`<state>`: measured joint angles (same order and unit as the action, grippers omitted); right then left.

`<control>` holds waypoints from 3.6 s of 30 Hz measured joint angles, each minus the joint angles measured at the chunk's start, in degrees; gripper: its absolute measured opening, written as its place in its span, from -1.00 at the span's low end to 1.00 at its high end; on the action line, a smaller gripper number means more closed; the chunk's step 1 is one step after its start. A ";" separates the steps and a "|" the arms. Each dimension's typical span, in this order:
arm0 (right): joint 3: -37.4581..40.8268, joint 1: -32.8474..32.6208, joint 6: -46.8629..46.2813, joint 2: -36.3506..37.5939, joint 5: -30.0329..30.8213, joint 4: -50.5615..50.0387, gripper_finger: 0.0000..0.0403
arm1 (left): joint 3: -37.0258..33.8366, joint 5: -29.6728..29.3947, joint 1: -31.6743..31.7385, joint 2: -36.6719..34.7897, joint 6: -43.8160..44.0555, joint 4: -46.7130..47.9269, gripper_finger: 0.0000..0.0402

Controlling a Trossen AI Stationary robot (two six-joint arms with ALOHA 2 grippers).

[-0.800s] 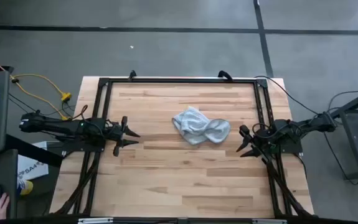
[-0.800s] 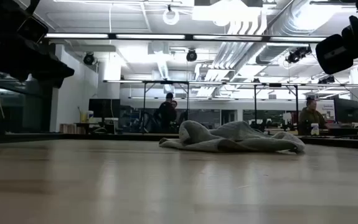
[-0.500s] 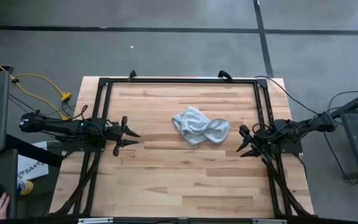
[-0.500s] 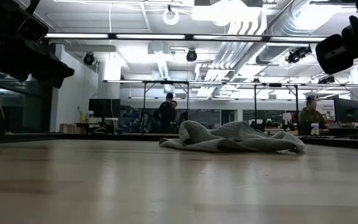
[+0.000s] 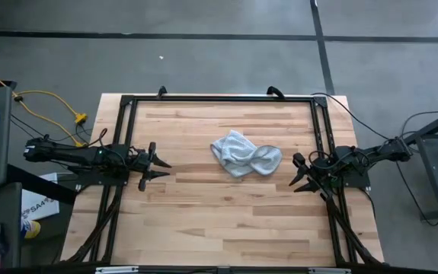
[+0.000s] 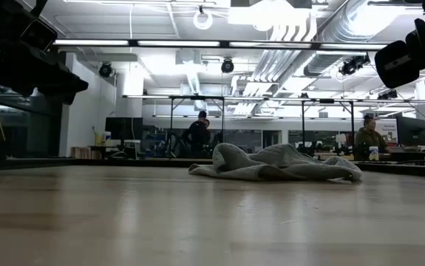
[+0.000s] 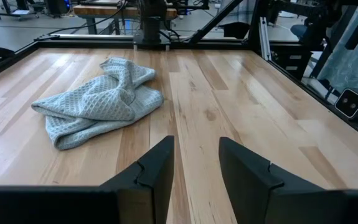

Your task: Fold microfiber towels

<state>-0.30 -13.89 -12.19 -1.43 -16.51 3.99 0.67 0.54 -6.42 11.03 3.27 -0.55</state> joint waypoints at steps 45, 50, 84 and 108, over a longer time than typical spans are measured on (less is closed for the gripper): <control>0.00 0.00 0.02 -0.02 0.02 0.00 -0.45 | 0.00 -0.03 0.00 0.00 0.00 0.01 -0.37; 0.00 0.02 0.00 -0.01 0.00 0.08 -0.45 | 0.00 0.35 0.01 -0.02 0.96 -0.02 -0.37; -3.41 3.79 -3.05 -21.15 29.65 15.61 -0.45 | 5.92 -5.85 0.04 12.37 11.47 -12.66 -0.37; -16.59 10.56 0.08 -58.21 30.12 14.38 -0.45 | 21.56 -11.81 0.02 59.33 -11.02 -29.25 -0.37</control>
<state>-16.88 -3.33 -12.10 -59.64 13.61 18.37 22.23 -11.27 -6.39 70.36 -7.75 -29.80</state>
